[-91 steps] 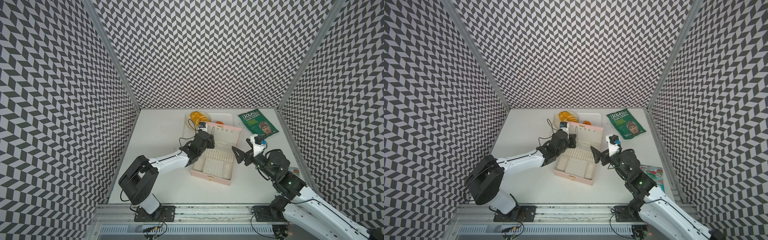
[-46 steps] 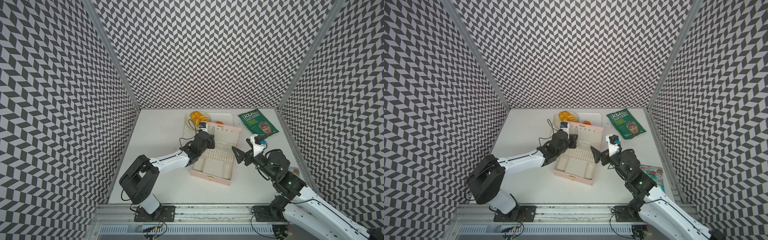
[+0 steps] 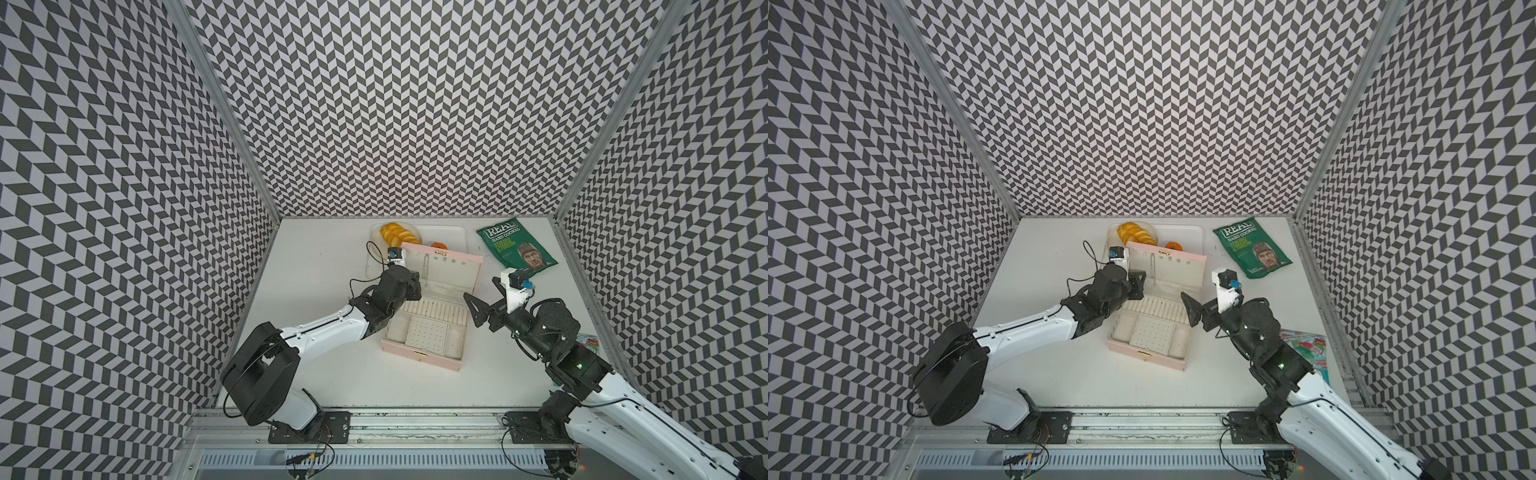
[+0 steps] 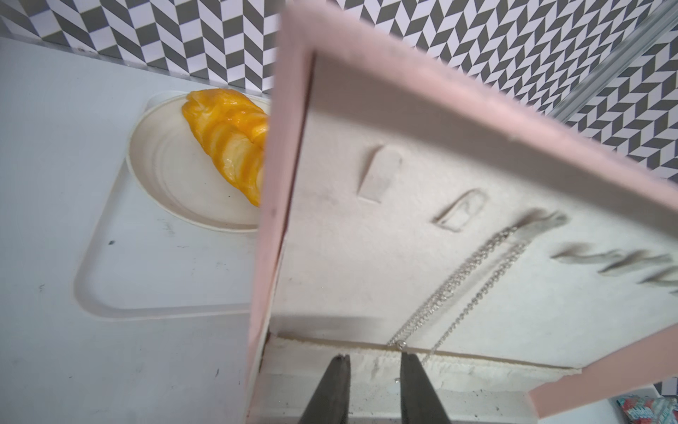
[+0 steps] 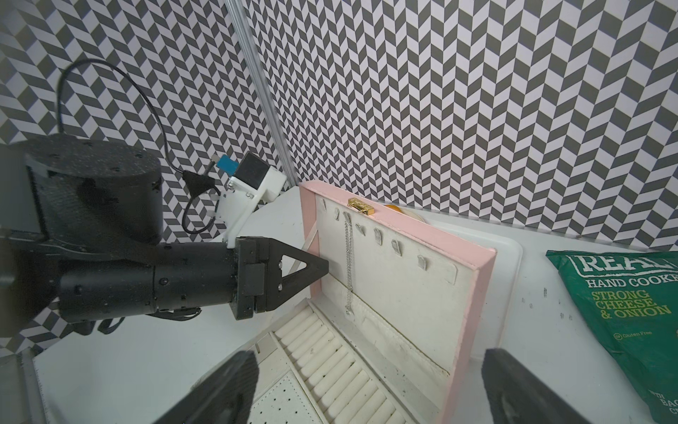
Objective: Put jewelry chain into jewelry box
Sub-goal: Adjust the necklace in the storage slot, then reset both arms
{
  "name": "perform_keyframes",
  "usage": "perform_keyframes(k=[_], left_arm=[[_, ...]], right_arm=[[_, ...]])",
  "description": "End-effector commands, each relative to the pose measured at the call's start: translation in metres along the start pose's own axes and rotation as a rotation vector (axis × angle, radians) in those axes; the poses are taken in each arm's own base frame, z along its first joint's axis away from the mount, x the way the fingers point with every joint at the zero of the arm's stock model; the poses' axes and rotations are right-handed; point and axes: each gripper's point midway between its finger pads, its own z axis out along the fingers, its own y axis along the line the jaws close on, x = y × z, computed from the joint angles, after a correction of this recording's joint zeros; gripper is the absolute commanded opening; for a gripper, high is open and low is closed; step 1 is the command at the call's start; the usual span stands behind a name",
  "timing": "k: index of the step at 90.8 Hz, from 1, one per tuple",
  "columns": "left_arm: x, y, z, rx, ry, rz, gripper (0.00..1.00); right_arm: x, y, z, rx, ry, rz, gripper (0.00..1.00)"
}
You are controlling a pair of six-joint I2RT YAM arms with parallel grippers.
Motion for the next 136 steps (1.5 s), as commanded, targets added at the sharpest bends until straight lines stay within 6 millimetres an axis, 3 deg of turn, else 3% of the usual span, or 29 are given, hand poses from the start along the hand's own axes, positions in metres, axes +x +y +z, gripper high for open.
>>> perform_keyframes(k=[1, 10, 23, 37, 46, 71, 88, 103, 118, 136], left_arm=[[-0.007, 0.011, -0.012, -0.045, -0.012, -0.008, 0.29], [-0.013, 0.016, -0.022, -0.066, -0.027, -0.011, 0.33], [-0.03, 0.03, -0.042, -0.116, -0.06, -0.018, 0.48], [-0.05, 0.059, -0.071, -0.203, -0.102, -0.017, 0.74], [-0.063, 0.088, -0.091, -0.277, -0.14, -0.015, 0.99], [-0.085, 0.182, -0.139, -0.556, -0.314, -0.017, 1.0], [-0.089, 0.237, -0.131, -0.673, -0.348, -0.068, 1.0], [-0.075, 0.294, -0.114, -0.838, -0.307, -0.057, 1.0], [-0.069, 0.318, -0.098, -0.889, -0.29, 0.005, 1.0], [-0.059, 0.328, -0.084, -0.896, -0.351, 0.124, 1.0]], right_arm=[[-0.013, 0.004, -0.001, -0.019, -0.056, 0.002, 1.0], [-0.012, 0.004, -0.001, -0.017, -0.056, 0.002, 1.0], [-0.011, 0.001, 0.0, -0.004, -0.051, 0.016, 1.0], [-0.007, -0.021, 0.003, 0.123, -0.045, 0.051, 1.0], [-0.002, -0.046, 0.002, 0.262, -0.048, 0.093, 1.0], [0.006, -0.114, -0.016, 0.557, -0.123, 0.165, 1.0], [0.01, -0.157, -0.028, 0.706, -0.221, 0.125, 1.0], [0.014, -0.193, -0.032, 0.833, -0.237, -0.008, 1.0], [0.03, -0.223, -0.023, 0.908, -0.184, -0.046, 1.0], [0.052, -0.235, -0.003, 0.856, -0.169, -0.076, 1.0]])
